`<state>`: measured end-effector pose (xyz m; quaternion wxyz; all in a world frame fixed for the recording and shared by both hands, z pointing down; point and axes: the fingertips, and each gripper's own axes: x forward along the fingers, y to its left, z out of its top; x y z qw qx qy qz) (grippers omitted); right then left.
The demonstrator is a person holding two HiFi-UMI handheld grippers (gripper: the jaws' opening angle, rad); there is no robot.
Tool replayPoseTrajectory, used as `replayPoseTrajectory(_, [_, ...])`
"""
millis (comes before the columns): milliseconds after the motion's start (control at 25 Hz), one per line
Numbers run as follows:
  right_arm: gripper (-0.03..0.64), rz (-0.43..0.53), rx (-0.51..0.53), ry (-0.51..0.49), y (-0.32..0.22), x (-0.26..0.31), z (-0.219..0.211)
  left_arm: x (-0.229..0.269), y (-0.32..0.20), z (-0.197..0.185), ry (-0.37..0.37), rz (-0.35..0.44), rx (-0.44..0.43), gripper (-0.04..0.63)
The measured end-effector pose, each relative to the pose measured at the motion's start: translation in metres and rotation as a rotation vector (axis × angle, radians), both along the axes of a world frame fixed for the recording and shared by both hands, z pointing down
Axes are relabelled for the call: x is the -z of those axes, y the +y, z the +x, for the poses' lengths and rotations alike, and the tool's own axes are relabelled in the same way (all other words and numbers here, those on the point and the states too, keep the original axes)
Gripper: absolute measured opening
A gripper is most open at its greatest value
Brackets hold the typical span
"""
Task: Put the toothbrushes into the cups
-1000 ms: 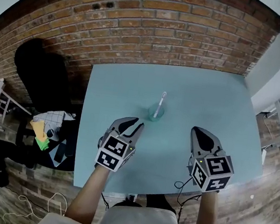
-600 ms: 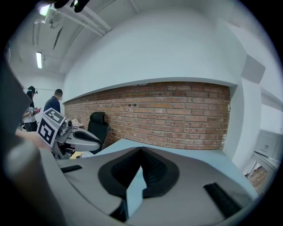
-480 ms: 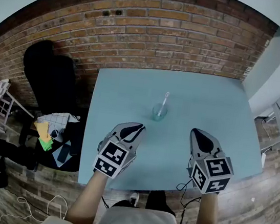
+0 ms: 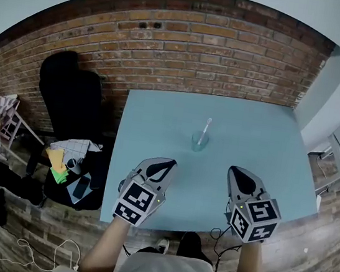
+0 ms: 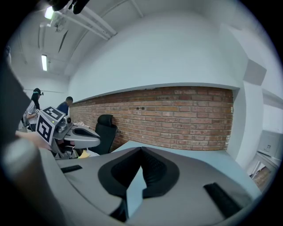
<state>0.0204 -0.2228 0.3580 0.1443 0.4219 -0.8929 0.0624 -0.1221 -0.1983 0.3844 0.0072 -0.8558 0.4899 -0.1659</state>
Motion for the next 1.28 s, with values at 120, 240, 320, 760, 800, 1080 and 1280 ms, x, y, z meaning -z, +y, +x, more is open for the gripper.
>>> replayPoseTrajectory(120, [-0.003,-0.001,0.010,-0.005,0.012,0.003,-0.003,0.007,0.008,-0.006,0.006,0.013,0.019,0.023])
replayPoseTrajectory(240, [-0.003,0.003,0.021,0.005,0.022,0.006,-0.007,0.013,0.016,-0.013,0.011,0.018,0.035,0.021])
replayPoseTrajectory(320, [-0.003,0.005,0.028,0.008,0.028,0.009,-0.008,0.016,0.021,-0.015,0.012,0.021,0.038,0.021])
replayPoseTrajectory(760, [-0.003,0.022,0.041,0.015,0.045,0.015,-0.013,0.019,0.040,-0.016,0.010,0.033,0.037,0.022])
replayPoseTrajectory(800, [-0.003,0.023,0.040,0.016,0.045,0.016,-0.013,0.019,0.040,-0.016,0.010,0.033,0.037,0.021])
replayPoseTrajectory(1080, [-0.003,0.023,0.046,0.026,0.049,0.015,-0.012,0.017,0.043,-0.014,0.015,0.028,0.033,0.021])
replayPoseTrajectory(1280, [-0.003,0.023,0.042,0.027,0.049,0.016,-0.009,0.018,0.043,-0.010,0.017,0.030,0.026,0.021])
